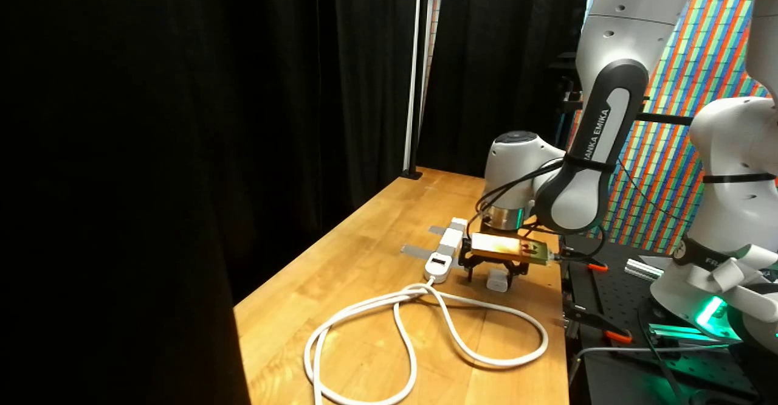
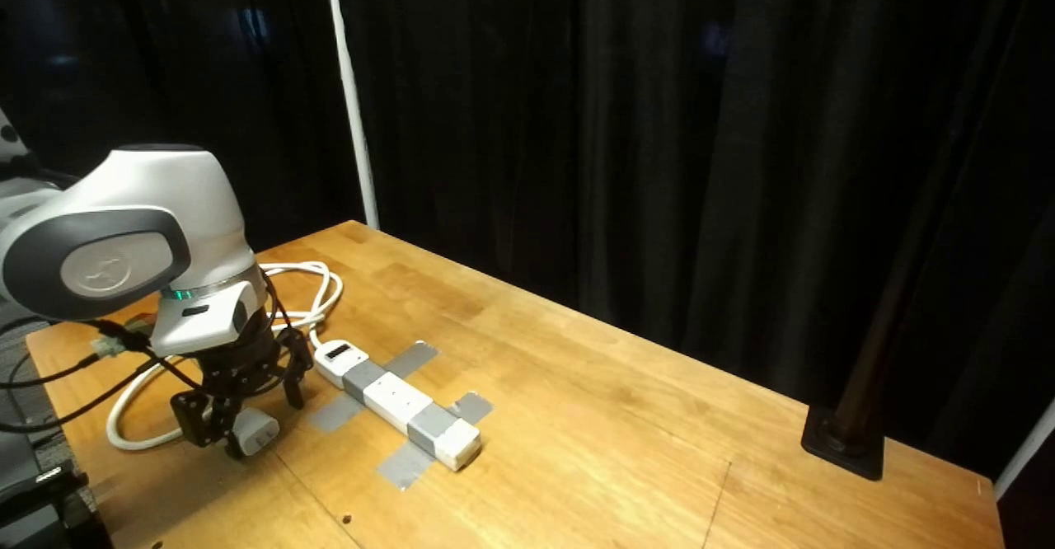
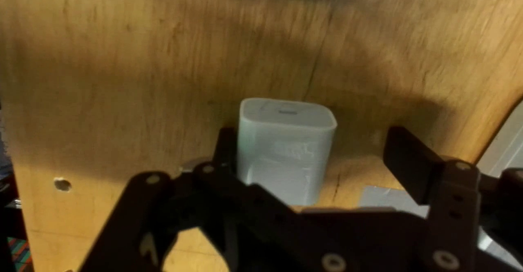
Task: Plug the charger head into the extension cable
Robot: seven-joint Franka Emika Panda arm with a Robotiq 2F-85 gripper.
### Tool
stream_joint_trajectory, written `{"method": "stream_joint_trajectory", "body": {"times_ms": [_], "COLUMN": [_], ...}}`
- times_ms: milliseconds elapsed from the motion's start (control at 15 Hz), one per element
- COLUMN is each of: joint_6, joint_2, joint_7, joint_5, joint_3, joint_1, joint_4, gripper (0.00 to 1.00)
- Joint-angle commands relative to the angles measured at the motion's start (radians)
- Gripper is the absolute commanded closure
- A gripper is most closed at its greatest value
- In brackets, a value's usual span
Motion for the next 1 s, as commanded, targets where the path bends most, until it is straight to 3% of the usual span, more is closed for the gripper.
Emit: {"method": "stream_joint_trajectory", "body": {"times_ms": [0,267,333,400,533,600,667,800,933], "joint_6": [-0.019,-0.055,-0.06,-0.07,-0.076,-0.079,-0.081,-0.076,-0.072], "joint_2": [-0.056,-0.097,-0.104,-0.111,-0.118,-0.119,-0.121,-0.125,-0.124], "joint_7": [0.029,0.026,0.028,0.029,0.029,0.026,0.028,0.03,0.027], "joint_5": [-0.03,-0.008,-0.005,0.0,0.005,0.007,0.005,0.002,0.007], "joint_3": [-0.013,0.061,0.08,0.102,0.141,0.157,0.169,0.185,0.202], "joint_1": [0.01,-0.049,-0.066,-0.086,-0.121,-0.138,-0.149,-0.168,-0.186], "joint_4": [-0.021,-0.023,-0.024,-0.025,-0.026,-0.024,-0.026,-0.029,-0.03], "gripper": [0.41,0.73,0.6,0.27,0.21,0.27,0.55,0.54,0.68]}}
